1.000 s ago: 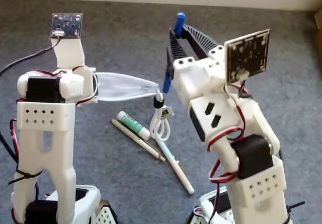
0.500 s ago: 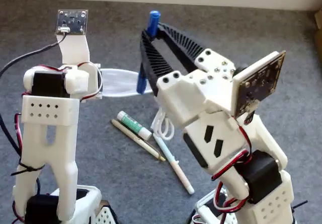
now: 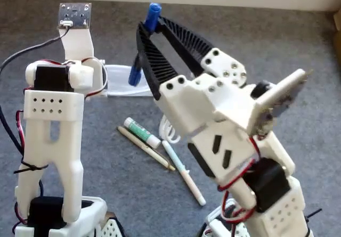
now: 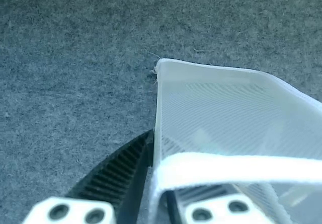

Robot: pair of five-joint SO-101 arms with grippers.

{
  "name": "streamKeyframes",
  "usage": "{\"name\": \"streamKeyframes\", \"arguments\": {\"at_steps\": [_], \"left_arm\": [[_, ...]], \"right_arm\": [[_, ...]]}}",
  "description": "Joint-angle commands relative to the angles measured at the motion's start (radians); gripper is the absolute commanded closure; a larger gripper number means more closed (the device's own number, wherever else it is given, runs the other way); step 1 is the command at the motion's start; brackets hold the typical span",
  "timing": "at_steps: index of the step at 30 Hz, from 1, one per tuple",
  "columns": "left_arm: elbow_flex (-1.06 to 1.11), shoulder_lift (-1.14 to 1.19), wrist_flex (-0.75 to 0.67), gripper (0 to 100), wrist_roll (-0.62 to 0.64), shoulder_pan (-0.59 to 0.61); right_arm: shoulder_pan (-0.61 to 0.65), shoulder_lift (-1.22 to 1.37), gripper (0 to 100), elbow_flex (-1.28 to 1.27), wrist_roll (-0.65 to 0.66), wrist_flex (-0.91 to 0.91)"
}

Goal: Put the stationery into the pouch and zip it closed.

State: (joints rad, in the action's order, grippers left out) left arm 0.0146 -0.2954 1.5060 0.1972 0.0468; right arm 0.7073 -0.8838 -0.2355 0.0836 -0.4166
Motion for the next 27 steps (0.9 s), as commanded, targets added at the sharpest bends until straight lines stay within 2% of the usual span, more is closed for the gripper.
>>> {"name": "streamKeyframes", "arguments": {"at_steps": [1,6,22,27], "left_arm": [[-0.031,0.010,-0.014,99,0.011,-0.021],[-0.031,0.010,-0.014,99,0.011,-0.021],[-0.031,0.010,-0.014,99,0.011,-0.021],[-0.031,0.008,-0.014,99,0.011,-0.021]], "right_arm": [[0.008,0.027,99.4,-0.081,0.101,0.182],[0.010,0.035,99.4,-0.208,0.126,0.300],[0.010,0.030,99.4,-0.407,0.124,0.309],[0.010,0.028,99.4,-0.519,0.126,0.400]]}}
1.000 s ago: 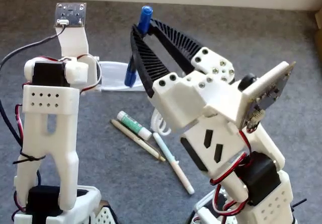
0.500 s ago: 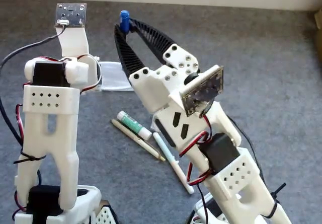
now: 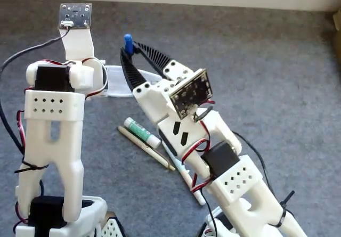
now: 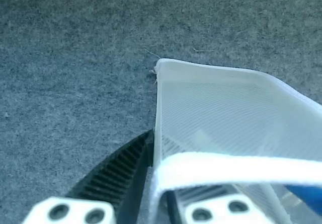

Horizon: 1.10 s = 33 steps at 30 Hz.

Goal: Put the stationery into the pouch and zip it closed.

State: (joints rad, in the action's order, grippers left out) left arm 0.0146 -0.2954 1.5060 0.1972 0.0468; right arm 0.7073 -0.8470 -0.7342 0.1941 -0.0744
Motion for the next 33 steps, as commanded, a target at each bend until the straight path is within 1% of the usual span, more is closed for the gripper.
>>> {"name": "streamKeyframes", "arguments": {"at_steps": [1,6,14,25,30,33], "left_arm": [[-0.031,0.008,-0.014,99,0.011,-0.021],[-0.031,0.008,-0.014,99,0.011,-0.021],[-0.031,0.008,-0.015,99,0.011,-0.021],[-0.027,0.008,-0.015,99,0.011,-0.021],[-0.030,0.008,-0.015,99,0.011,-0.021],[-0.030,0.008,-0.015,99,0.011,-0.021]], "right_arm": [[0.010,-0.008,99.4,-0.038,0.015,0.059],[0.010,-0.008,99.4,-0.085,0.011,0.031],[0.010,-0.108,99.4,-0.094,0.011,-0.200],[0.010,-0.099,98.8,-0.097,0.011,-0.262],[0.010,-0.101,88.8,-0.088,0.011,-0.389],[0.010,-0.102,86.8,-0.085,0.011,-0.426]]}}
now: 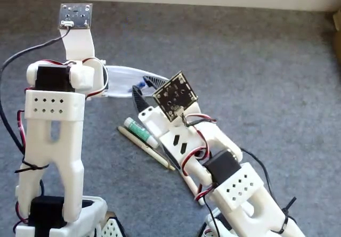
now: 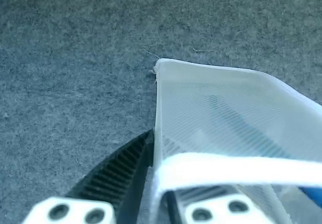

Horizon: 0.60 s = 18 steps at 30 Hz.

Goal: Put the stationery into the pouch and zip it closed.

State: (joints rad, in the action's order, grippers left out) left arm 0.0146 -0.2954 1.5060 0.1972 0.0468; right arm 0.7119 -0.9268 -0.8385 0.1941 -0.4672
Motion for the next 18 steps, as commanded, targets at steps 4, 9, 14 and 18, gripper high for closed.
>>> {"name": "streamKeyframes", "arguments": {"at_steps": [4,9,14,18], "left_arm": [[-0.025,0.012,-0.021,99,0.009,-0.016],[-0.025,0.008,-0.023,99,0.006,0.007],[-0.030,0.008,-0.015,99,0.023,0.074],[-0.028,0.007,-0.014,99,0.029,0.108]], "right_arm": [[0.007,-0.068,86.8,0.018,0.011,-0.036],[0.001,-0.205,86.8,0.019,0.011,-0.094],[-0.031,-0.263,86.8,0.021,0.011,-0.114],[-0.087,-0.260,86.8,0.058,0.009,-0.116]]}}
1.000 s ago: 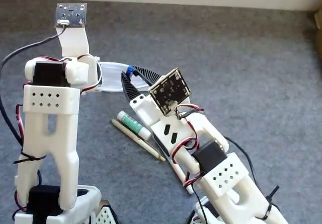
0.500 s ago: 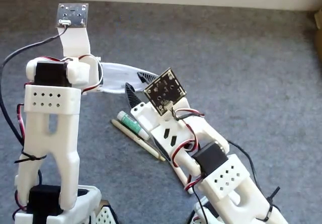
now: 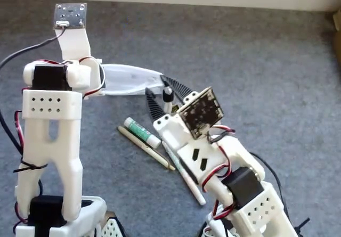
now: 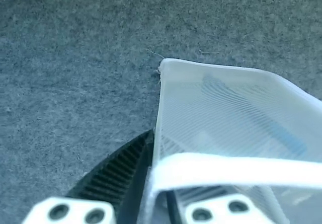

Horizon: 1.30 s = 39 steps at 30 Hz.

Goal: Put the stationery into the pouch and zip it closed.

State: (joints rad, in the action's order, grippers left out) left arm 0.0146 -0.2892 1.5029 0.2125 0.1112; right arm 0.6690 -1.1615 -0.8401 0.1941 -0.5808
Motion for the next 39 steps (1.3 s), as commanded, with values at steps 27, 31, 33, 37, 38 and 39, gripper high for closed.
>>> {"name": "streamKeyframes", "arguments": {"at_steps": [27,31,33,37,38,39], "left_arm": [[0.031,-0.174,0.015,99,0.011,0.147],[0.053,-0.174,0.015,99,0.011,0.150],[0.076,-0.179,0.015,99,0.011,0.150],[0.107,-0.180,-0.012,99,0.011,0.150],[0.113,-0.180,-0.018,99,0.011,0.150],[0.113,-0.180,-0.018,99,0.011,0.150]], "right_arm": [[-0.157,0.423,86.8,0.271,-0.238,-0.248],[-0.168,0.533,86.8,0.364,-0.347,-0.305],[-0.188,0.598,86.8,0.409,-0.391,-0.334],[-0.228,0.742,86.8,0.527,-0.477,-0.414],[-0.228,0.780,86.6,0.558,-0.499,-0.435],[-0.228,0.820,86.5,0.588,-0.517,-0.456]]}}
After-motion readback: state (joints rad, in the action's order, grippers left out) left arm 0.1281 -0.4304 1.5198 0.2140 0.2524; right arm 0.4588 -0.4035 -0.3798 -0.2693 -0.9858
